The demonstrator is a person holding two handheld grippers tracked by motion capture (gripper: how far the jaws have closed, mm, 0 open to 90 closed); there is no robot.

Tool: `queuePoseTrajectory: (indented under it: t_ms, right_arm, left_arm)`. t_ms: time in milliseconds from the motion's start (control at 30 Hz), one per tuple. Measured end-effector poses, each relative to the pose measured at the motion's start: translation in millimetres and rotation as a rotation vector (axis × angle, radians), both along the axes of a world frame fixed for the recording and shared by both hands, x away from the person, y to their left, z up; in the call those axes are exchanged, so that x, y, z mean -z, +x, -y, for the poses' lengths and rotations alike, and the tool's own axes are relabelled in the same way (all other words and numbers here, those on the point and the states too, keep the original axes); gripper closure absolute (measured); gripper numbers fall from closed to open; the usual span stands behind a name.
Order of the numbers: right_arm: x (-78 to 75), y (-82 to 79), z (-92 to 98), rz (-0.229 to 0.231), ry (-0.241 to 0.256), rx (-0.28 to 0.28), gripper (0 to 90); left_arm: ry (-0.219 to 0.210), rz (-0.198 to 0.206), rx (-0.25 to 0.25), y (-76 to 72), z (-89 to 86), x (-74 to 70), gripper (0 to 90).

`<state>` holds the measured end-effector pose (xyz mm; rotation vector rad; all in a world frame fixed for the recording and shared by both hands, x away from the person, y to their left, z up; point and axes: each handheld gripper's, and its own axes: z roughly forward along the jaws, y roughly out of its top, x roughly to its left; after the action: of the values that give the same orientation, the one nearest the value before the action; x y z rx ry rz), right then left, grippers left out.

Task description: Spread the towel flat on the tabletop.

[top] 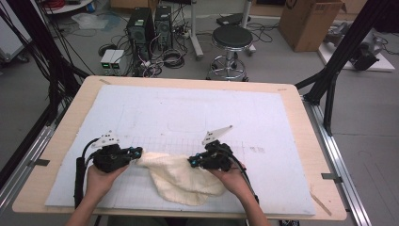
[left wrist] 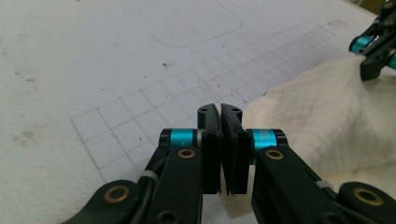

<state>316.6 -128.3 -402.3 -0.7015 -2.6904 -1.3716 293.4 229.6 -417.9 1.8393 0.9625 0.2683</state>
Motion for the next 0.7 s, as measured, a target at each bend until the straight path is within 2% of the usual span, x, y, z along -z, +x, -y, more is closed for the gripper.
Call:
queuePoseTrajectory:
  t_ms: [100,200,300,333,400,500,567,600,633,700]
  right_arm:
    - [-18.5,-6.4,14.8,0.095,-0.01,0.073,86.8]
    - [-25.1,-8.9,19.3,0.152,-0.036,0.104,86.7]
    - [-14.8,-9.9,13.2,0.121,-0.071,0.09,86.6]
    - [-8.9,-10.5,9.6,0.106,-0.078,0.07,86.6]
    - [6.5,-12.4,-1.3,0.034,-0.072,0.019,85.5]
    - [19.3,-16.9,-16.5,-0.019,-0.114,-0.06,77.4]
    - [16.8,-19.9,-19.2,-0.015,-0.099,-0.072,72.9]
    - [13.2,-20.0,-17.6,-0.015,-0.074,-0.072,71.1]
    - [7.7,-19.3,-13.8,0.002,-0.045,-0.063,69.1]
    - [-0.2,-17.4,-6.5,0.012,-0.021,-0.035,68.0]
  left_arm:
    - [-0.037,-0.001,0.001,4.5,5.8,0.2,86.5]
    - [-0.021,-0.001,0.007,8.0,13.9,0.7,86.5]
    - [0.017,-0.009,-0.002,8.5,14.5,2.5,86.5]
    - [0.037,-0.006,-0.006,8.3,12.3,2.6,86.5]
    - [0.041,-0.016,-0.011,8.0,9.2,3.4,86.5]
    - [0.1,-0.031,-0.005,7.1,7.7,6.5,86.5]
    - [0.138,-0.03,0.0,5.3,7.4,7.8,86.5]
    - [0.144,-0.03,0.002,3.9,6.5,8.5,86.5]
    - [0.148,-0.033,0.002,3.2,5.2,8.8,86.5]
    - [0.163,-0.034,0.004,2.6,2.1,9.2,86.5]
